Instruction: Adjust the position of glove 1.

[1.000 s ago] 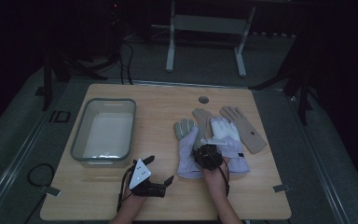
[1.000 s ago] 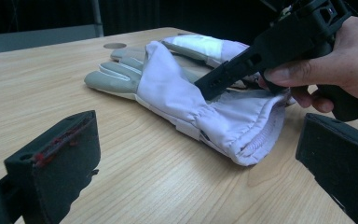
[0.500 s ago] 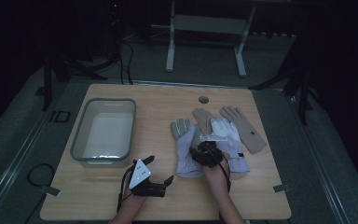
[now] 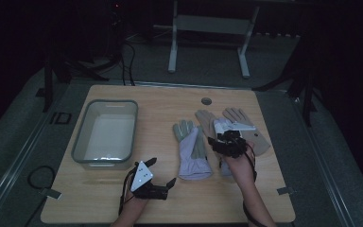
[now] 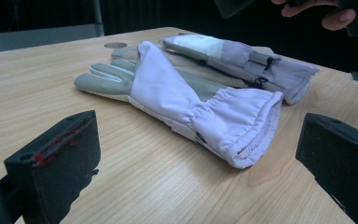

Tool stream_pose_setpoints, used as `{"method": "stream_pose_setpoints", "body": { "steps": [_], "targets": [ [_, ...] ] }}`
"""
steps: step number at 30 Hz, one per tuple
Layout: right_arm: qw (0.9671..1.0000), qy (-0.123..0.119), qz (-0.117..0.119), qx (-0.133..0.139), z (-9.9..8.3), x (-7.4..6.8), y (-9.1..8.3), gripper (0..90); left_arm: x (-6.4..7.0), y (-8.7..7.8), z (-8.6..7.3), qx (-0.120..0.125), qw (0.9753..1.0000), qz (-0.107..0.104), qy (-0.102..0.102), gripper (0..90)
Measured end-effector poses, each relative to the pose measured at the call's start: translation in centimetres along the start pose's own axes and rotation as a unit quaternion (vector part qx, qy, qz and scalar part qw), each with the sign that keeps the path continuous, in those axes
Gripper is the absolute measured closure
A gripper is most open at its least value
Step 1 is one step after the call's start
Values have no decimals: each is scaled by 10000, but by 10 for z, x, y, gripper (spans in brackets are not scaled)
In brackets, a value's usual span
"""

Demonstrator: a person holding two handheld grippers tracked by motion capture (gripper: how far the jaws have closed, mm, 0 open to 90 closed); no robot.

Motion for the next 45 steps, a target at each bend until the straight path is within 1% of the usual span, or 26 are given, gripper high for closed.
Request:
{"method": "stream_pose_setpoints", "body": {
  "steps": [2, 3, 5, 7, 11, 13, 20, 22, 26, 27, 30, 34, 37, 39, 41, 45],
  "targets": [
    [10000, 11, -26, -33, -2, 8, -3, 521, 0, 0, 0, 0, 10000, 1, 0, 0],
    [10000, 32, -55, -27, -4, 12, -4, 501, 0, 0, 0, 1, 10000, -1, 5, 0],
    [9999, 144, -67, -20, -7, 20, -5, 490, 0, 0, 0, 3, 10000, -2, 3, 0],
    [9996, 182, -211, -22, -12, 29, -7, 489, 0, 0, 0, 4, 10000, -1, 0, 0],
    [9991, 264, -308, -120, -21, 44, -9, 485, 0, 0, 0, 2, 10000, -4, 6, 0],
    [9989, 247, -378, -133, -24, 51, -11, 480, 0, 0, 0, 2, 10000, -3, 6, 0],
    [9982, 393, -436, -134, -31, 73, -19, 473, 0, 0, 0, -1, 10000, 1, 6, 0],
    [9977, 498, -430, -157, -35, 78, -19, 481, 0, 0, 0, -1, 10000, 1, 2, 0],
    [9970, 608, -401, -272, -48, 82, -12, 486, 0, 0, 0, -1, 10000, 5, -7, 0],
    [9970, 595, -392, -299, -50, 83, -9, 484, 0, 0, 0, 1, 10000, 6, -6, 0],
    [9967, 655, -344, -341, -54, 87, -3, 475, 0, 0, 0, -1, 10000, 6, -9, 0],
    [9973, 550, -283, -403, -58, 89, 6, 451, 0, 0, 0, -3, 10000, 4, -11, 0],
    [9970, 525, -280, -487, -65, 90, 15, 452, 0, 0, 0, -2, 10000, 6, -12, 0],
    [9973, 539, -253, -432, -68, 90, 18, 467, 0, 0, 0, -2, 10000, 8, -6, 0],
    [9977, 533, -224, -342, -70, 88, 18, 505, 0, 0, 0, -3, 10000, 7, -7, 0],
    [9982, 506, -161, -273, -70, 87, 17, 569, 0, 0, 0, -4, 10000, 9, -8, 0]
  ]
}}
Point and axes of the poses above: each handheld gripper's, and its own axes: y roughly forward along the jaws, z roughly out of its top, x roughly to its right, the point moved 7 cm from there along y, roughly forward along the jaws
